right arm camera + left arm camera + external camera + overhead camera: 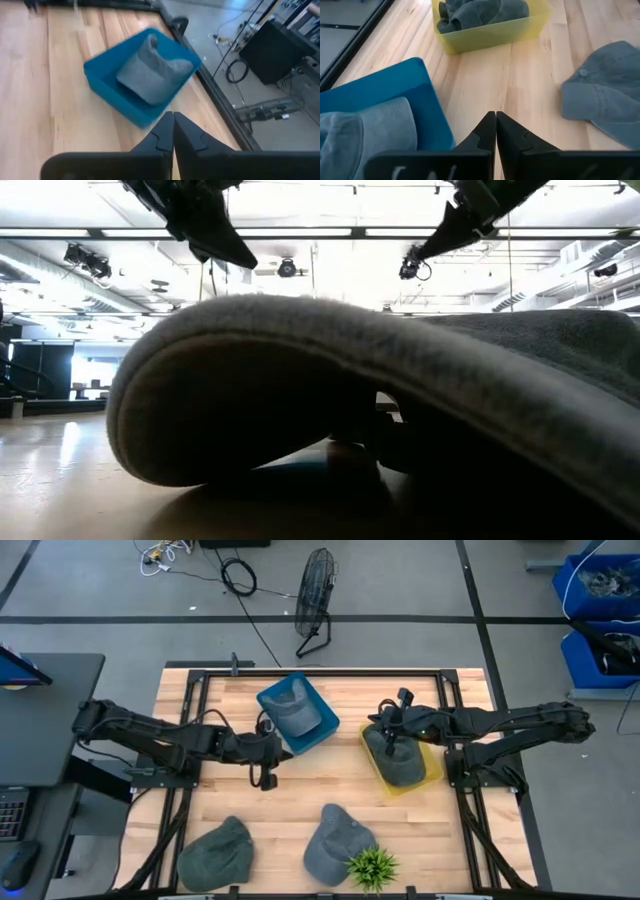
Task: Pick & Place hat
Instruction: Put the gray cap into the blue bin
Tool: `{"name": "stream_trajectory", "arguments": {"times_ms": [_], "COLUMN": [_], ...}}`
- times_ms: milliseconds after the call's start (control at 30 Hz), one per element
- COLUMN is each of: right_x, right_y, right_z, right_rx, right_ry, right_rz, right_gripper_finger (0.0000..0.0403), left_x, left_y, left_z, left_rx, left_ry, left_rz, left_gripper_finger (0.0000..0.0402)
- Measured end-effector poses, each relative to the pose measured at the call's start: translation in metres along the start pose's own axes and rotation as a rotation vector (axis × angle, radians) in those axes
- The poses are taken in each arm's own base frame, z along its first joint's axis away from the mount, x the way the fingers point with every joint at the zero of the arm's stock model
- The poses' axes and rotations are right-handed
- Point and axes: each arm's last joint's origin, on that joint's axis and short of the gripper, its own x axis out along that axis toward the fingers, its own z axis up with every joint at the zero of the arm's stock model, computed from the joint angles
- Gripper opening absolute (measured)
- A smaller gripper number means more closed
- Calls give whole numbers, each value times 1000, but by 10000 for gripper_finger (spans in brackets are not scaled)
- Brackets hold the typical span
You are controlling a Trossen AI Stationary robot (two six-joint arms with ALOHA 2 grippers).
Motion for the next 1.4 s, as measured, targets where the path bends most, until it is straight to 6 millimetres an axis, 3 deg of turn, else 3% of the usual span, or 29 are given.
{"name": "stream_trajectory", "arguments": {"times_ms": [400, 633, 767, 967, 1400], "right_x": [-2, 0, 0, 0, 0], "right_y": [0, 1, 0, 0, 0], "right_z": [-18, -6, 2, 3, 0], "right_rx": [-114, -136, -22, 114, 67], "right_ry": [173, 54, -20, -26, 4], "right_rz": [24, 22, 16, 19, 9], "right_gripper_finger": [11, 11, 11, 11, 11], "left_x": [1, 0, 0, 0, 0], "left_y": [-2, -5, -5, -8, -8], "left_z": [2, 2, 2, 1, 1], "left_rx": [0, -24, -25, -19, 9], "left_ry": [-17, -13, -14, -10, -11], "left_rz": [-8, -69, -74, -109, -111], "left_gripper_finger": [16, 16, 16, 16, 17]}}
